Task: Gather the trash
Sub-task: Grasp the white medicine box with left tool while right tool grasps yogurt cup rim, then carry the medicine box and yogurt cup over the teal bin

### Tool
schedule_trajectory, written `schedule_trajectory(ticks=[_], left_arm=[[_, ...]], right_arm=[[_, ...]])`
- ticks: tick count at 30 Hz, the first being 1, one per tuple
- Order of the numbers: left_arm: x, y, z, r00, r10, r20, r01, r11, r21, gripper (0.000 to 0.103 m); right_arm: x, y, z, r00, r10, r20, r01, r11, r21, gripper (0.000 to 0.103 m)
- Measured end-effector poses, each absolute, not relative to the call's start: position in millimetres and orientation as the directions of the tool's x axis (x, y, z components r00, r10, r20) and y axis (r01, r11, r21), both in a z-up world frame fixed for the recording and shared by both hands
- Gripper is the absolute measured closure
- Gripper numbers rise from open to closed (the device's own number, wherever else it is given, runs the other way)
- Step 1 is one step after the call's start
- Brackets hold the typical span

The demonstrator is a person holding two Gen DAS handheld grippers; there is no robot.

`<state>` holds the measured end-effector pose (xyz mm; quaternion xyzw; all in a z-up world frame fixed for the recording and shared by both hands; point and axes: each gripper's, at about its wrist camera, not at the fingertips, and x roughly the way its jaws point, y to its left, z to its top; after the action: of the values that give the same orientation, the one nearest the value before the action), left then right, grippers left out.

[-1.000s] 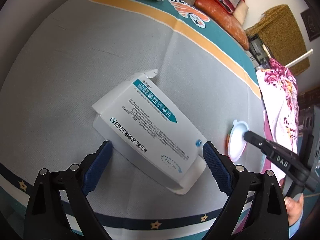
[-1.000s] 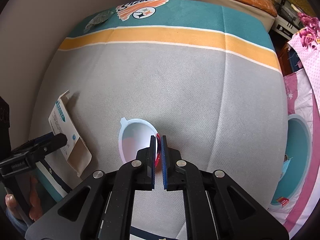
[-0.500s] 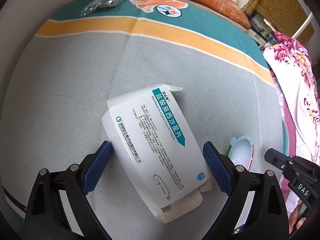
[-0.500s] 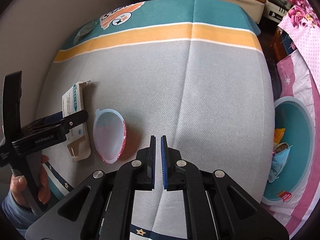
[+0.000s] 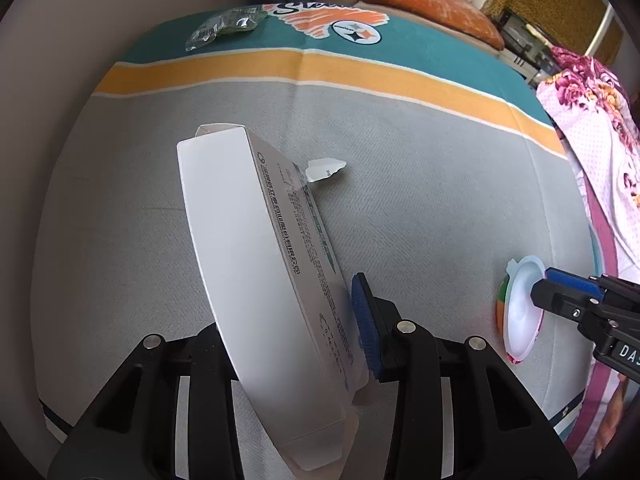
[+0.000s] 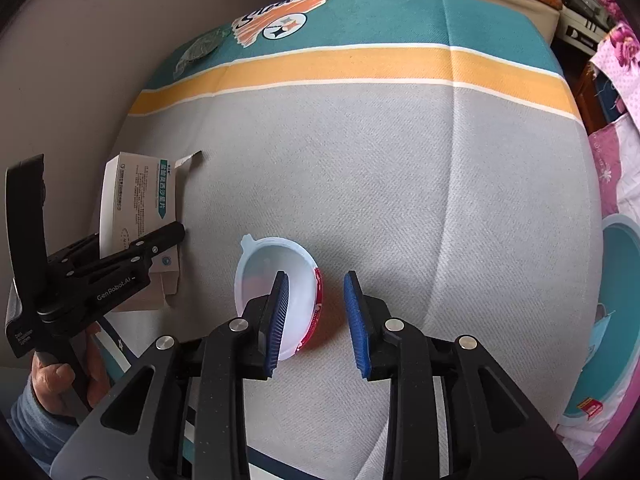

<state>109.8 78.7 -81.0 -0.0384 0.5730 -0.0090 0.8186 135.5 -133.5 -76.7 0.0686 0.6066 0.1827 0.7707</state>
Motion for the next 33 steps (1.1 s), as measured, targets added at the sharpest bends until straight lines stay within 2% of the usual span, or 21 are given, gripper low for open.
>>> schedule_trajectory(ticks=[4,5,6,7,20,33], left_arm=[[118.6,73.1,-79.2,0.363,-0.065,-0.93,-0.028,0.996,-0.08,0.064],[118.8,71.5,-77.5,0.371,-0.058,-0.927,-0.024,0.997,-0.072,0.07],[117.8,69.4,-75.5,0.38,-0.055,-0.923,-0.016,0.998,-0.066,0.074],[116.2,67.3,-72.9,0.393,-0.048,-0.918,-0.009,0.998,-0.056,0.074],[107.9,28.0,-43.9,0.474,-0.061,-0.878,0.089,0.996,-0.022,0.075],[90.4,-58.3,-19.3,0.507,-0.108,-0.855,0.245,0.969,0.023,0.075]], right_arm=[[136.6,-123.0,-83.4,0.199,0.337,-0.92,-0.21,0.932,0.296,0.076],[135.9,-121.2,-84.1,0.202,0.33,-0.922,-0.216,0.933,0.287,0.089],[135.4,-118.7,-84.5,0.202,0.321,-0.925,-0.225,0.935,0.276,0.097],[134.9,-117.4,-84.6,0.204,0.314,-0.927,-0.232,0.936,0.265,0.098],[123.0,-156.4,-58.6,0.295,0.295,-0.909,-0.185,0.951,0.248,0.099],[93.5,-247.6,-24.2,0.426,0.256,-0.868,-0.078,0.966,0.246,0.099]])
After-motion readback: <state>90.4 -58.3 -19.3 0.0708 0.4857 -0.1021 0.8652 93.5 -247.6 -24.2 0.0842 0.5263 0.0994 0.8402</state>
